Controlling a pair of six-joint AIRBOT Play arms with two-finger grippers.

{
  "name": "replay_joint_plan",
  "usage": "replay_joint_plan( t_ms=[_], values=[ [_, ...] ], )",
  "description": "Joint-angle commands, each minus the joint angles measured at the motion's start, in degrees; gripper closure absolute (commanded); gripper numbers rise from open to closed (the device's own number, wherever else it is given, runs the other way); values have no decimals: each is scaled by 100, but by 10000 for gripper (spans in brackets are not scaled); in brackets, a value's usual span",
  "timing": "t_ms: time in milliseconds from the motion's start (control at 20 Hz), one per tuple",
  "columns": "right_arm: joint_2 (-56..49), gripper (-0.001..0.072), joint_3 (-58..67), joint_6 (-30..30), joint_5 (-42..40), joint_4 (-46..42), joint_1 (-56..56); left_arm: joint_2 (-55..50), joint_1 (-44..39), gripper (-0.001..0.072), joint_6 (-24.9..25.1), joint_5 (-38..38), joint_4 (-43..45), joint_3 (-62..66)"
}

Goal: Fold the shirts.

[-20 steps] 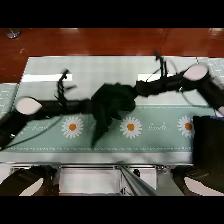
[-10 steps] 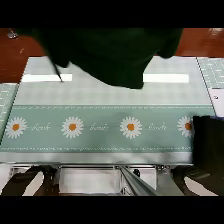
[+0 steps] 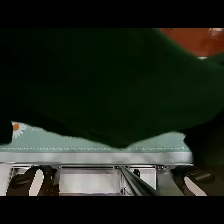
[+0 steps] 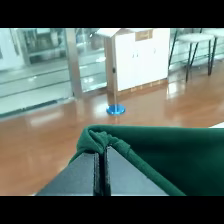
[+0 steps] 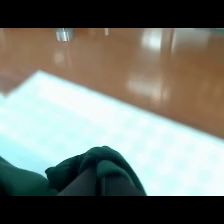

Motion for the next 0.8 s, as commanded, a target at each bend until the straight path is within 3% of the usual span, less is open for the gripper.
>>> replay_joint_plan(
  t_ms=[0,200,400,750],
  values=[
    [116,690,-990,31,140,-76,-2,634,0,688,-269,-315,531,-1231],
    [-693,690,-1893,-50,-577,-79,-2,837,-166,688,-260,-280,409,-4011],
    [-2221,690,-1895,-85,-1373,-57,-2,240,-461,687,-87,608,411,-6220],
    [-4428,689,-1534,-4,-2736,828,-28,-2011,-1250,686,-48,2334,297,-6636]
  ],
)
